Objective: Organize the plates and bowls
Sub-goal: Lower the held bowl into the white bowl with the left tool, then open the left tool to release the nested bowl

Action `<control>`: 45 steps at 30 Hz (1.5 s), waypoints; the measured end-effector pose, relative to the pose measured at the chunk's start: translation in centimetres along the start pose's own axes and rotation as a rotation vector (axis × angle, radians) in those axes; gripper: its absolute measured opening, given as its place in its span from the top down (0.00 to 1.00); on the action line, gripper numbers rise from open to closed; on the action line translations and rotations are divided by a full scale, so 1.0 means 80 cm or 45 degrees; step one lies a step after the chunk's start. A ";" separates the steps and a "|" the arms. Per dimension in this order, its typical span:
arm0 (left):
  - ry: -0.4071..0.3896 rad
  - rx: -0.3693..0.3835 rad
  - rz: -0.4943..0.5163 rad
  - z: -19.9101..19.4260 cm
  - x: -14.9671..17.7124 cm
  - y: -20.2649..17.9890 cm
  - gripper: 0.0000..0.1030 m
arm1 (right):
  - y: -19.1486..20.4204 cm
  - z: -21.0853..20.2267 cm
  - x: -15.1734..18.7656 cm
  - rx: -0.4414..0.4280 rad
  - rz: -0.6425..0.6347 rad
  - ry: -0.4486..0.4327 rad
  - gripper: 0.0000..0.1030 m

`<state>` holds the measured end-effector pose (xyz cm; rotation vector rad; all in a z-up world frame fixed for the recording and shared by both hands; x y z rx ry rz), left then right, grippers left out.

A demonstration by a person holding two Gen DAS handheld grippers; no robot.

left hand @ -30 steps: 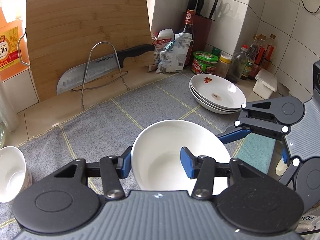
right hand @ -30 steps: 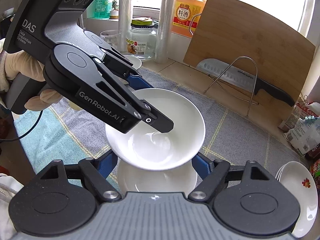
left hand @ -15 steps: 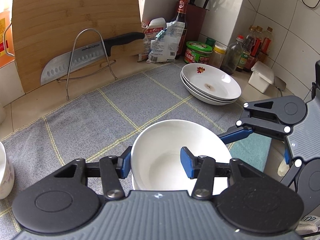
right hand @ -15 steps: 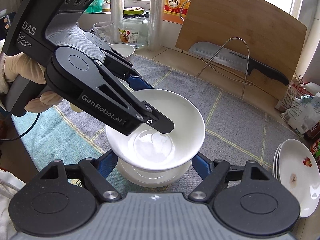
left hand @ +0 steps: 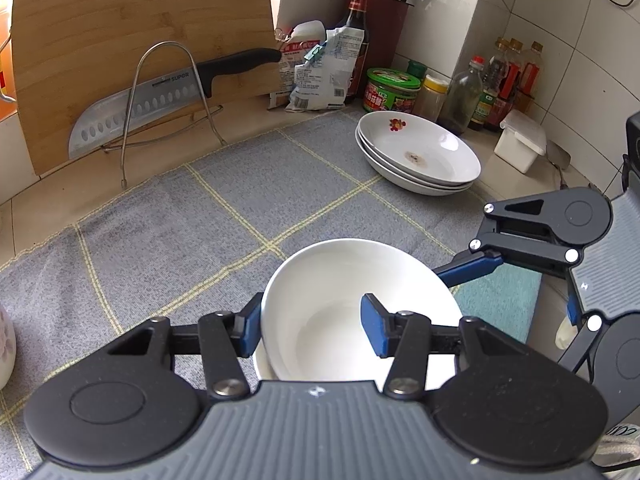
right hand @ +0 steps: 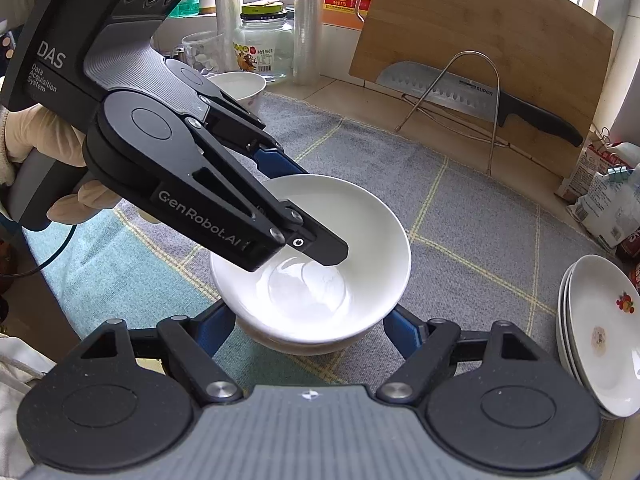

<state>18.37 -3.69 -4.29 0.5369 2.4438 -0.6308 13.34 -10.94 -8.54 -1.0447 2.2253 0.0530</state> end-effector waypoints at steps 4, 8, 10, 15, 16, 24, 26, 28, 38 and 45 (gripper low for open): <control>0.003 -0.005 0.006 0.001 0.001 0.000 0.52 | -0.001 0.000 0.001 -0.004 0.004 -0.001 0.18; 0.004 -0.007 0.005 0.001 0.001 0.000 0.52 | -0.001 0.001 0.002 -0.008 0.005 0.001 0.18; 0.003 -0.007 0.008 0.001 0.001 0.000 0.52 | -0.001 0.001 0.002 -0.011 0.006 0.000 0.18; 0.004 -0.008 0.013 0.001 0.002 0.000 0.51 | -0.001 0.003 0.001 -0.016 0.010 0.001 0.18; 0.005 -0.008 0.015 0.002 0.002 -0.001 0.50 | -0.001 0.003 0.001 -0.017 0.010 0.002 0.18; 0.004 -0.006 0.032 0.003 0.002 -0.003 0.47 | -0.001 0.004 0.002 -0.019 0.017 0.000 0.18; 0.004 -0.004 0.037 0.003 0.002 -0.003 0.44 | -0.001 0.004 0.002 -0.021 0.019 0.000 0.18; 0.000 -0.014 0.039 0.004 0.002 -0.002 0.37 | -0.001 0.005 0.003 -0.022 0.021 0.001 0.18; -0.087 -0.051 0.031 -0.014 0.000 0.005 0.28 | -0.002 -0.005 -0.003 -0.020 0.023 -0.077 0.00; -0.196 -0.113 0.004 -0.037 0.003 0.017 0.14 | 0.003 -0.005 -0.005 -0.032 0.026 -0.100 0.00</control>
Point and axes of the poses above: each gripper's, at about its wrist camera, not at the fingertips, and z roughly the way its jaws point, y to its left, x to its underside, the point moved 2 cm from there along z, roughly the way its jaws point, and after that the axes turned 14 degrees about -z, right-handed, at the moved point
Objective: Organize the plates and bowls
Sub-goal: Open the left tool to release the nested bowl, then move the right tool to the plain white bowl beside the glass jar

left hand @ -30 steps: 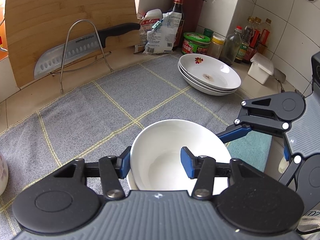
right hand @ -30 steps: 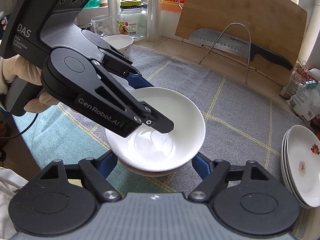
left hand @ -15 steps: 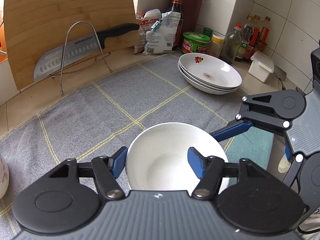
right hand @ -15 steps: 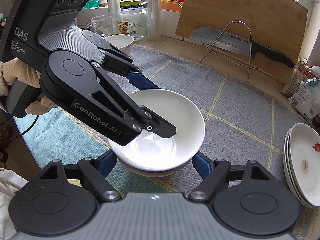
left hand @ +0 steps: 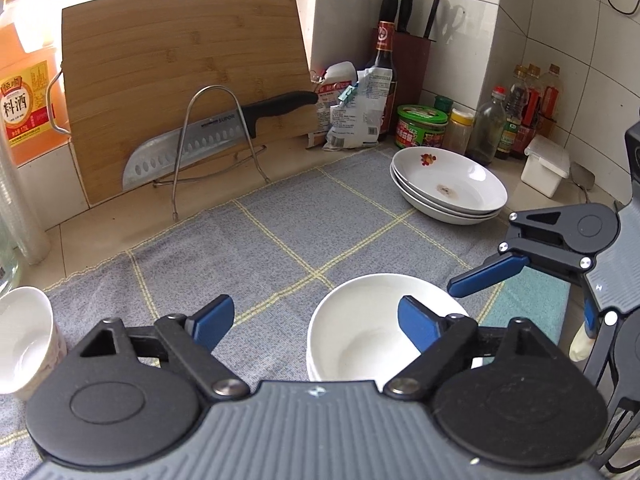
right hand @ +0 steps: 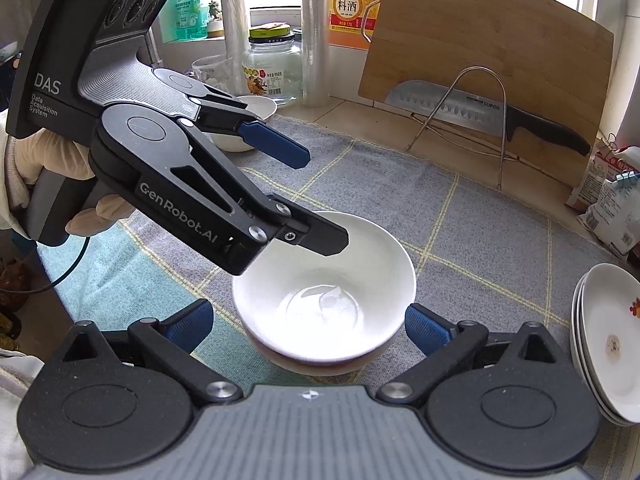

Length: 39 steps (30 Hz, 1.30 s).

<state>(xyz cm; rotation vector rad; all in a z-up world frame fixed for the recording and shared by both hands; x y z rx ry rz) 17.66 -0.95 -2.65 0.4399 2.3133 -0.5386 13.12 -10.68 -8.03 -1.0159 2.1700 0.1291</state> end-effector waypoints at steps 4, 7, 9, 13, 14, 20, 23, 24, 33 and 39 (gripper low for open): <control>-0.020 -0.032 -0.042 -0.007 0.003 0.011 0.14 | 0.001 -0.001 0.001 0.010 0.009 -0.007 0.00; -0.041 -0.070 -0.062 -0.013 0.007 0.019 0.14 | -0.001 -0.003 -0.001 0.013 0.026 -0.020 0.00; -0.054 -0.084 -0.082 -0.018 0.009 0.024 0.13 | -0.002 -0.005 -0.003 0.022 0.024 -0.028 0.00; -0.087 -0.121 -0.150 -0.028 0.018 0.040 0.10 | 0.001 -0.006 -0.010 0.029 0.003 -0.032 0.00; -0.094 -0.132 -0.165 -0.030 0.020 0.044 0.09 | 0.002 -0.005 -0.012 0.030 -0.002 -0.033 0.00; -0.124 -0.258 -0.237 -0.044 0.037 0.077 0.08 | 0.007 0.001 -0.029 0.021 -0.031 -0.049 0.00; -0.139 -0.329 -0.256 -0.051 0.047 0.093 0.08 | 0.011 0.007 -0.042 0.016 -0.043 -0.060 0.00; -0.142 -0.348 -0.261 -0.054 0.050 0.098 0.08 | 0.012 0.010 -0.047 0.016 -0.054 -0.061 0.00; -0.175 -0.427 -0.354 -0.081 0.071 0.145 0.08 | 0.028 0.039 -0.095 -0.007 -0.154 -0.054 0.00; -0.208 -0.468 -0.401 -0.092 0.075 0.173 0.08 | 0.042 0.061 -0.132 -0.032 -0.252 -0.048 0.00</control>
Point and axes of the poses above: each gripper's, at about its wrist camera, not at the fingertips, and z roughly the way its jaws point, y to its left, x to its underside, the point moved 2 cm from there along z, roughly the way its jaws point, and after that the axes turned 14 degrees about -z, right-handed, at the moved point
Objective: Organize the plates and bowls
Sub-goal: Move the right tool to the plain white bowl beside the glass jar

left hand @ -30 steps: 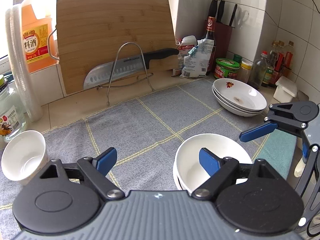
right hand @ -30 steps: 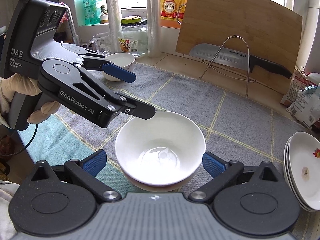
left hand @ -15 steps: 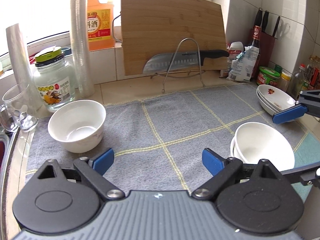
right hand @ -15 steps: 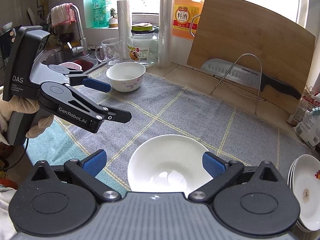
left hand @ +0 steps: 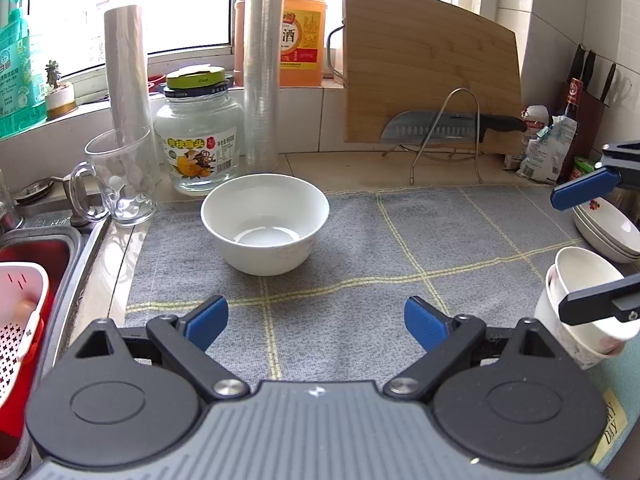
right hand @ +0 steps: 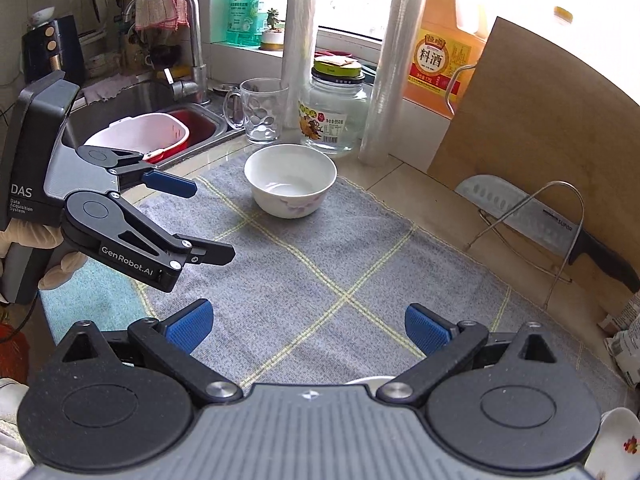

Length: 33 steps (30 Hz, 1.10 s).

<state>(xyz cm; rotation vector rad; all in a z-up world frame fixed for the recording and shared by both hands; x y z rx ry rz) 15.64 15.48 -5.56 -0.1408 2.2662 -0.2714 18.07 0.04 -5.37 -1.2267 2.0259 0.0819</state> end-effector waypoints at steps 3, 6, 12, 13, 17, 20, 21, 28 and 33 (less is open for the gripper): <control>-0.017 -0.012 -0.006 0.002 -0.005 0.011 0.08 | 0.000 0.013 -0.022 -0.021 -0.041 -0.010 0.00; -0.031 -0.020 0.009 0.006 -0.008 0.018 0.08 | -0.005 0.028 -0.045 -0.035 -0.077 -0.017 0.00; -0.033 -0.006 0.032 0.020 -0.016 0.025 0.08 | -0.023 0.056 -0.081 -0.050 -0.058 -0.032 0.00; -0.035 -0.001 0.038 0.023 -0.017 0.026 0.08 | -0.026 0.062 -0.085 -0.055 -0.050 -0.030 0.00; -0.037 -0.003 0.071 0.035 -0.021 0.028 0.08 | -0.035 0.083 -0.098 -0.089 -0.022 -0.015 0.00; -0.037 -0.017 0.116 0.046 -0.021 0.028 0.08 | -0.040 0.100 -0.106 -0.108 -0.005 0.005 0.00; -0.040 -0.024 0.132 0.050 -0.021 0.027 0.08 | -0.041 0.105 -0.108 -0.109 -0.003 0.013 0.00; -0.057 -0.079 0.210 0.074 -0.024 0.027 0.08 | -0.052 0.142 -0.120 -0.186 0.037 0.055 0.00; -0.053 -0.072 0.205 0.087 -0.028 0.029 0.08 | -0.064 0.168 -0.127 -0.251 0.074 0.074 0.00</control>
Point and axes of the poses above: each gripper's, at about its wrist camera, not at the fingertips, and z roughly the way its jaws point, y to its left, x to its underside, the point moved 2 cm from there along z, roughly the way its jaws point, and after that the axes turned 14 degrees about -z, right-handed, at the moved point
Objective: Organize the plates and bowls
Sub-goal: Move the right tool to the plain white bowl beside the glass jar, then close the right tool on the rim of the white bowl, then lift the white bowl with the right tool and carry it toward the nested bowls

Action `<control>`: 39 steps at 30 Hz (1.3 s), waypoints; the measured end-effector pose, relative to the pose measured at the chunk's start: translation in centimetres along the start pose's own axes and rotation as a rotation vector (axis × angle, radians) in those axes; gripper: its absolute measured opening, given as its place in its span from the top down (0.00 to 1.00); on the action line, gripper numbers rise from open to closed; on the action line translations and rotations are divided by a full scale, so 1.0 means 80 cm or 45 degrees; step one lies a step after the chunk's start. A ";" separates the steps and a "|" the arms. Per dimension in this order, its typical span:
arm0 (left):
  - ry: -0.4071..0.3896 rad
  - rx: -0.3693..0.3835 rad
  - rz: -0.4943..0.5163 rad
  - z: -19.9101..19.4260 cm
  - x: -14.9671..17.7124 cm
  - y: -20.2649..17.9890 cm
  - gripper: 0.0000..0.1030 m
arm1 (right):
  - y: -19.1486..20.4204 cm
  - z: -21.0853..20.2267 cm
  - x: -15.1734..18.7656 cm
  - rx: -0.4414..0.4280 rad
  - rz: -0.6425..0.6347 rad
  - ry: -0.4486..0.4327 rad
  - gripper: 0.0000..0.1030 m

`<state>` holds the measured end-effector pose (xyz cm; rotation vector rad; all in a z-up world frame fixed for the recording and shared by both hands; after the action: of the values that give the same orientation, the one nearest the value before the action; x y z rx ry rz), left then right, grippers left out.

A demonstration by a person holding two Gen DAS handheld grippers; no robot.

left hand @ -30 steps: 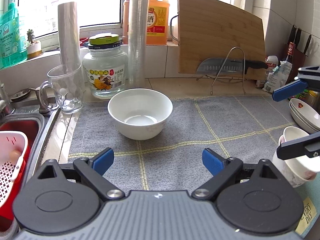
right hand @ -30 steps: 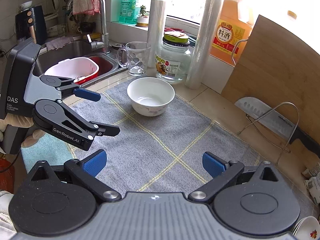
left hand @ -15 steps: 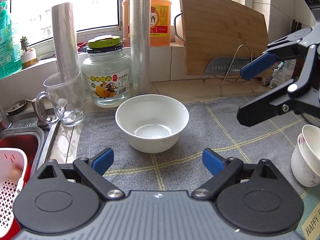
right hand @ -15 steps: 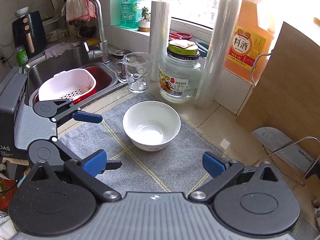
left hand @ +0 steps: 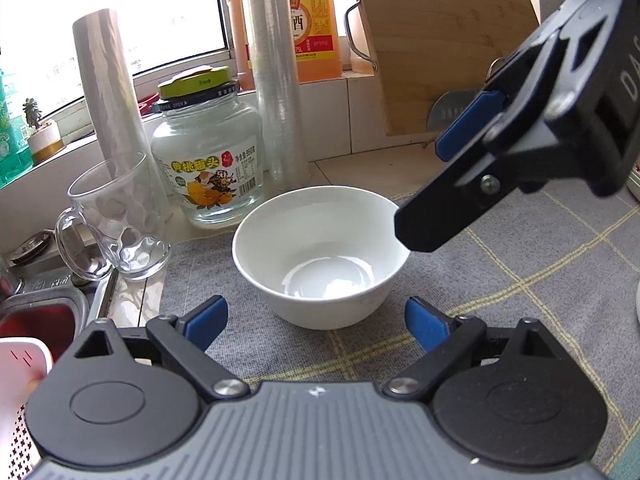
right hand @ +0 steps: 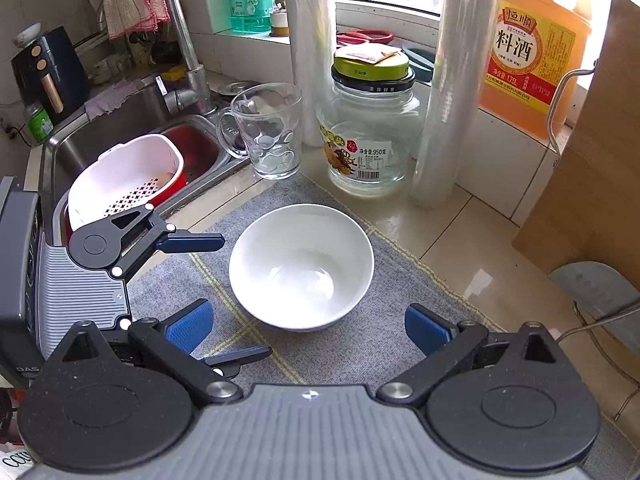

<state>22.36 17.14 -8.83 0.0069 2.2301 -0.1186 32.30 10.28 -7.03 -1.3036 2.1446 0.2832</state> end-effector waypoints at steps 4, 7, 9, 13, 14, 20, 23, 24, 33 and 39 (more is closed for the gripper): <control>0.003 0.014 -0.009 0.007 -0.002 0.001 0.08 | -0.010 0.019 -0.006 -0.046 0.031 0.015 0.00; -0.004 0.019 -0.011 0.010 -0.003 0.002 0.08 | -0.016 0.032 -0.011 -0.076 0.039 0.027 0.00; -0.005 0.025 -0.011 0.013 -0.004 0.002 0.08 | -0.017 0.040 -0.015 -0.092 0.037 0.031 0.00; -0.004 0.044 -0.010 0.016 -0.005 0.003 0.09 | -0.022 0.056 -0.021 -0.114 0.029 0.044 0.00; -0.007 0.048 -0.008 0.017 -0.005 0.003 0.09 | -0.024 0.060 -0.023 -0.116 0.029 0.047 0.00; -0.022 0.068 -0.001 0.020 -0.008 0.005 0.11 | -0.032 0.079 -0.029 -0.155 0.050 0.051 0.00; -0.024 0.081 -0.002 0.020 -0.008 0.006 0.12 | -0.034 0.086 -0.034 -0.162 0.055 0.047 0.00; -0.024 0.087 -0.001 0.020 -0.008 0.006 0.14 | -0.034 0.088 -0.036 -0.162 0.053 0.044 0.00; -0.025 0.091 0.000 0.020 -0.008 0.005 0.14 | -0.037 0.098 -0.038 -0.188 0.072 0.042 0.11; -0.024 0.087 0.006 0.020 -0.008 0.005 0.14 | -0.039 0.098 -0.038 -0.198 0.087 0.037 0.11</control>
<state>24.05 17.42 -9.31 0.0482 2.2061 -0.1913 39.00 14.64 -11.04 -1.3286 2.2314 0.4697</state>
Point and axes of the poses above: each gripper's, at about its wrist camera, not at the fingertips, and z roughly the way its jaws point, y to its left, x to its underside, the point moved 2 cm from there along z, roughly the way its jaws point, and after that the axes turned 14 degrees about -z, right-handed, at the moved point
